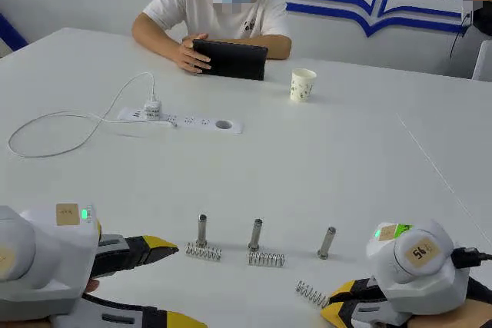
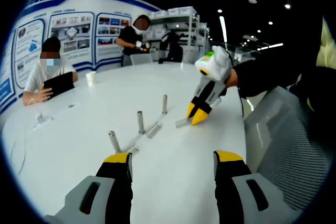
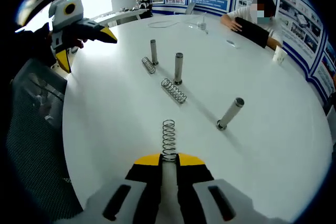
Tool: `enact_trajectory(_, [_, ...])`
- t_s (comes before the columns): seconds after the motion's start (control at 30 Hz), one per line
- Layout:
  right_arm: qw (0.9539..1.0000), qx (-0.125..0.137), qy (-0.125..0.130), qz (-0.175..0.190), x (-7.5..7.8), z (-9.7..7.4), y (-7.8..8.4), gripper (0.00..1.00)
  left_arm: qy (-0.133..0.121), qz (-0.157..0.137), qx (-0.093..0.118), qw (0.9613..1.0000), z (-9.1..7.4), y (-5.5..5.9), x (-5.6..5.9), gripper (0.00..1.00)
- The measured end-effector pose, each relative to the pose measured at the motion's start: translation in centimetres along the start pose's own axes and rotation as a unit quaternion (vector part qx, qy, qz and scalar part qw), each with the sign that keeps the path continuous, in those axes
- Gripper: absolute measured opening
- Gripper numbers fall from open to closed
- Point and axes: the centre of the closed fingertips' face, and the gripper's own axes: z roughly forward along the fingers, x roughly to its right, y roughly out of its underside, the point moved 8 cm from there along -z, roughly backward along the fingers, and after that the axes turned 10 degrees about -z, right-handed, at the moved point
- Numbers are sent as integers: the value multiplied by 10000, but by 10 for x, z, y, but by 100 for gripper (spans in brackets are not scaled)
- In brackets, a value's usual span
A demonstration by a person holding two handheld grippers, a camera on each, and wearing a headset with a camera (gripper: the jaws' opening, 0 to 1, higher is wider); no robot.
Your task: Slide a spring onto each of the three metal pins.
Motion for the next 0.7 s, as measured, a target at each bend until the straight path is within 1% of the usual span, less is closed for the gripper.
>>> enact_trajectory(0.1, [10000,5,-51,-34,-1,-3,-3,11,85,73,-57,9999,5,-1,1,62])
enact_trajectory(0.17, [9998,6,-133,-142,-3,-5,-6,11,157,127,-107,9997,9,0,2,61])
enact_trajectory(0.33, [9982,78,-392,-437,-7,-11,-23,11,345,247,-228,9988,20,0,4,58])
enact_trajectory(0.5, [9950,133,-680,-719,-12,-11,-40,11,481,330,-270,9979,29,-3,7,55])
enact_trajectory(0.57, [9929,149,-810,-856,-16,-11,-47,11,531,375,-294,9975,33,-3,9,54])
enact_trajectory(0.7, [9898,162,-954,-1046,-20,-10,-58,11,638,487,-333,9962,39,-5,13,52])
